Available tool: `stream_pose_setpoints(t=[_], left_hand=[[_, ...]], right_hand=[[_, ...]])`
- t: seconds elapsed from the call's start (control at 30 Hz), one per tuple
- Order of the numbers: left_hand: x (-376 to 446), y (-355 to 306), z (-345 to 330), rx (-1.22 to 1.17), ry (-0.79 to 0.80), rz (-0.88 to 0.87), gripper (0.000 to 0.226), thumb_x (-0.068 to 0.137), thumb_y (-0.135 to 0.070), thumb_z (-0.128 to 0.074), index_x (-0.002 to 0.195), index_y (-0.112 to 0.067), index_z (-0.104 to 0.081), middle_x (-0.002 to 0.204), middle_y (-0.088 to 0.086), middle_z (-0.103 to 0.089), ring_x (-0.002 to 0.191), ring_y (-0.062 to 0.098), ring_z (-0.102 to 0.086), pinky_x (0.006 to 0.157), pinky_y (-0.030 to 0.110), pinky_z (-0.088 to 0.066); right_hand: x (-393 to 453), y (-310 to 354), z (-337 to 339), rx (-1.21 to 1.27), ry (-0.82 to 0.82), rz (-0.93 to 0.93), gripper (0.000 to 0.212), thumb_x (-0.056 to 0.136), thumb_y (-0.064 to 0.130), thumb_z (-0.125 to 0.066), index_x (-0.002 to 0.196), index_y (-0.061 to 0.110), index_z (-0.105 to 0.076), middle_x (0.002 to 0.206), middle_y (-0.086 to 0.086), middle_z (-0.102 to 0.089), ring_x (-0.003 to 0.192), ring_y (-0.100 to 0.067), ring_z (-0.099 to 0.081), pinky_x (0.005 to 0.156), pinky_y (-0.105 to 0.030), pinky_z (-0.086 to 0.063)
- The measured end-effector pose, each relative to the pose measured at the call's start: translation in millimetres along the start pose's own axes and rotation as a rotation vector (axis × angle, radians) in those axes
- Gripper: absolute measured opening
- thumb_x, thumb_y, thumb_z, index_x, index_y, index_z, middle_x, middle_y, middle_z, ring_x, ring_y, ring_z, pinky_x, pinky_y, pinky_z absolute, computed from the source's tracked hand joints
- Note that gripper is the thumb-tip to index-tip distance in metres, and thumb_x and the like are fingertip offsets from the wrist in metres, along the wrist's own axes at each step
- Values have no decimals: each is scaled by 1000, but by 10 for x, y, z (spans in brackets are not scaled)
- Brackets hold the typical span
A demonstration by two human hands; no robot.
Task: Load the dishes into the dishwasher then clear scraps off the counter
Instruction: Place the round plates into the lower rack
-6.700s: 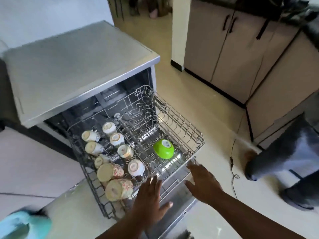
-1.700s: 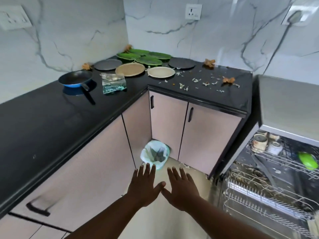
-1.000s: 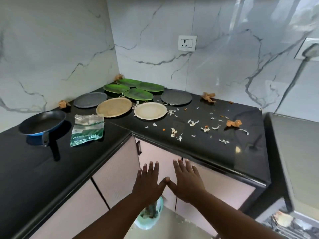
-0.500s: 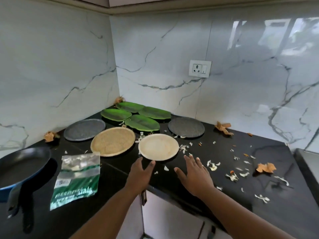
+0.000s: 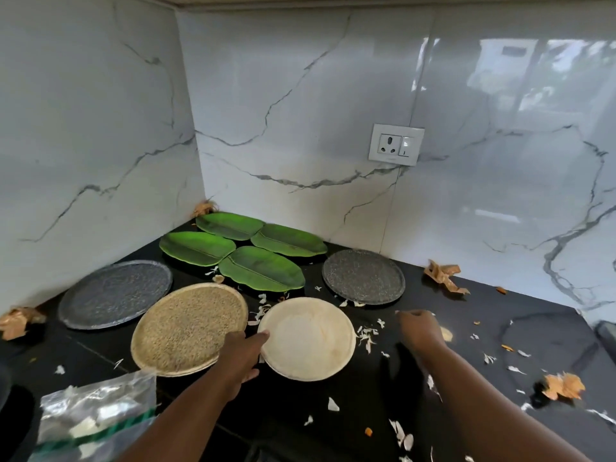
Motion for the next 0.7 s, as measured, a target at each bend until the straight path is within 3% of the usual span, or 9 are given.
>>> stream_pose_setpoints(t=[0.07,0.13,0.23,0.3,0.4,0.47,0.53,0.63,0.7], left_hand=[[46,-7,-69,9,4,14,68,91,-26,-65,145,-11,-27,138,11,-44,103,25,-53,83,40,-51],[64,-24,-125,29,12,18,67,90,-25,-66,144,-11,-28,137,12,-44,103,26,-52,78,38,-52],[135,-38,-195,108,2,-7,71,87,-22,-69,143,-12,-26,138,13,-43,102,26,-56,65,31,-52],[167,-24,-231,146,-19,6,75,84,-19,-71,143,-13,-25,135,13,-44,100,27,-59,58,28,-51],[227,18,-299,210,-26,29,81,82,-12,-70,145,-13,-20,127,19,-51,80,24,-62,49,26,-47],[257,28,-320,240,-24,38,76,81,-8,-67,142,-12,-23,119,22,-56,71,23,-60,48,25,-46],[266,4,-348,211,-3,40,58,82,-3,-63,132,-9,-34,105,22,-60,63,22,-57,43,22,-41],[211,-48,-353,61,16,83,13,82,5,-54,94,3,-58,55,10,-49,39,15,-38,36,15,-26],[154,-69,-335,-5,18,133,9,81,4,-52,74,3,-57,44,8,-42,32,15,-34,36,14,-24]], right_hand=[[264,30,10,55,8,-102,24,88,25,-58,87,2,-66,71,-12,-61,65,-27,-58,63,-34,-46],[500,46,-7,94,7,-163,23,88,23,-58,89,1,-61,75,-14,-64,66,-28,-62,63,-34,-51],[792,193,-73,-1,5,-130,28,89,28,-60,88,0,-61,78,-17,-64,71,-31,-65,72,-41,-57],[905,273,-134,-44,26,-118,30,90,30,-59,90,0,-61,78,-15,-62,71,-29,-62,65,-35,-53],[1071,302,-221,-27,42,-160,25,89,25,-59,93,0,-58,76,-13,-61,67,-27,-61,65,-37,-52],[1180,254,-295,119,76,-210,15,86,16,-61,93,4,-55,75,-9,-56,63,-24,-57,65,-41,-53],[1304,228,-315,203,94,-261,14,84,10,-62,94,4,-54,75,-9,-55,64,-24,-56,64,-42,-54],[1413,207,-282,270,52,-381,25,85,9,-67,105,-4,-58,91,-16,-61,73,-26,-62,57,-33,-54],[1419,207,-281,390,70,-404,26,84,11,-69,106,1,-59,100,-16,-62,76,-25,-61,50,-31,-49]])
Point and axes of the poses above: each hand's wrist, its own x-axis towards the middle knuckle, its own z-axis out of the back of the hand, y = z × x, the point moved 5 cm from there along x, towards the middle knuckle
